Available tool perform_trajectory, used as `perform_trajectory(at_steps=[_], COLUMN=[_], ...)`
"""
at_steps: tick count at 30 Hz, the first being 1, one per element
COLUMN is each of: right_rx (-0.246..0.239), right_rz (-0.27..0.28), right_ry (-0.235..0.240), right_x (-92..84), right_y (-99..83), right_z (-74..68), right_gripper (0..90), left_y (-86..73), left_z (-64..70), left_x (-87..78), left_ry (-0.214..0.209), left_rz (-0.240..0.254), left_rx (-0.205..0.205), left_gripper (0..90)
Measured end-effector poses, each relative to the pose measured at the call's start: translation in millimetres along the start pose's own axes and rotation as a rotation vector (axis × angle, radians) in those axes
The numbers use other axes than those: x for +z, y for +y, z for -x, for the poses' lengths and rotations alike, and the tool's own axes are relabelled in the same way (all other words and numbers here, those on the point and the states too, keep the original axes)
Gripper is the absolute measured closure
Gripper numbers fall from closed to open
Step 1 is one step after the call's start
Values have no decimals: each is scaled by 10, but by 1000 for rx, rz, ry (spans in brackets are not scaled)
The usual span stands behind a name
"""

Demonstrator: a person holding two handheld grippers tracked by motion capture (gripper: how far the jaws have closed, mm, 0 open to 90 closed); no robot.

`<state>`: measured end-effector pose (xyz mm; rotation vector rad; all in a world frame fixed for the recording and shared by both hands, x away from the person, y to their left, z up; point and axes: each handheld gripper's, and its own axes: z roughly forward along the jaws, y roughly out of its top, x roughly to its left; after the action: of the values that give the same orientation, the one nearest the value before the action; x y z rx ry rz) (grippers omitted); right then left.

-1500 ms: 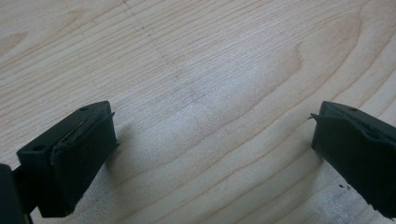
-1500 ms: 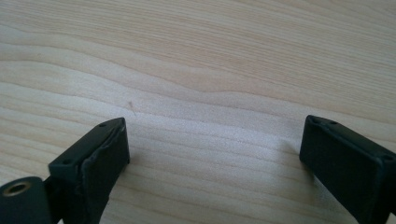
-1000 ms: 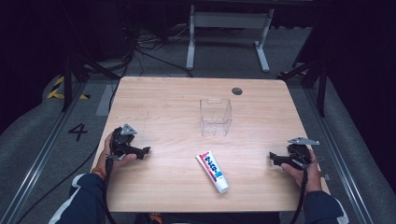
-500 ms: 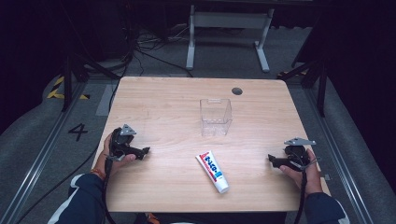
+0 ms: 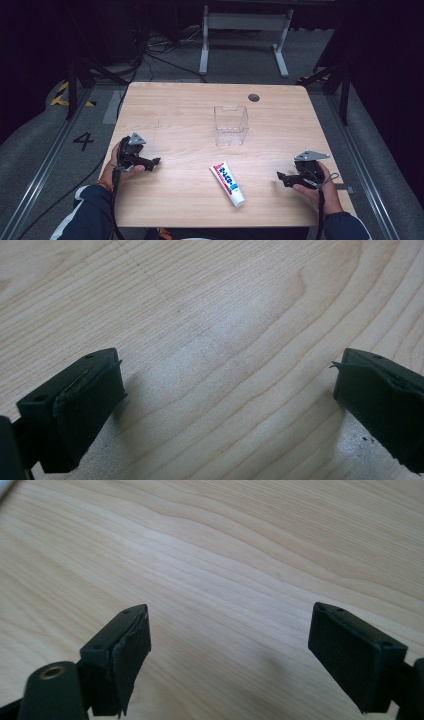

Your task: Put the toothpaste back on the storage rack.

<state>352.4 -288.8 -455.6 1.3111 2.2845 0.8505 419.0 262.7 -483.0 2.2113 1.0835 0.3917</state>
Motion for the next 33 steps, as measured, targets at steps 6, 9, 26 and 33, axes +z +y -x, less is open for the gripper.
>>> perform_trajectory(at_steps=[6,9,26,33], right_rx=[-41,-65,-161,-193], right_rz=[2,-7,-1,-4], right_ry=[47,54,113,162], right_x=[-50,-57,-89,-59], right_y=[83,117,371,479], right_z=[-216,-304,-818,-1020], right_gripper=[177,177,191,192], left_y=[-1,-3,-3,-3], left_z=[3,4,6,5], left_x=[0,3,2,2], left_ry=[0,2,5,5], left_rz=[1,4,3,3], left_rx=[-4,-5,-6,-4], left_gripper=[2,2,2,2])
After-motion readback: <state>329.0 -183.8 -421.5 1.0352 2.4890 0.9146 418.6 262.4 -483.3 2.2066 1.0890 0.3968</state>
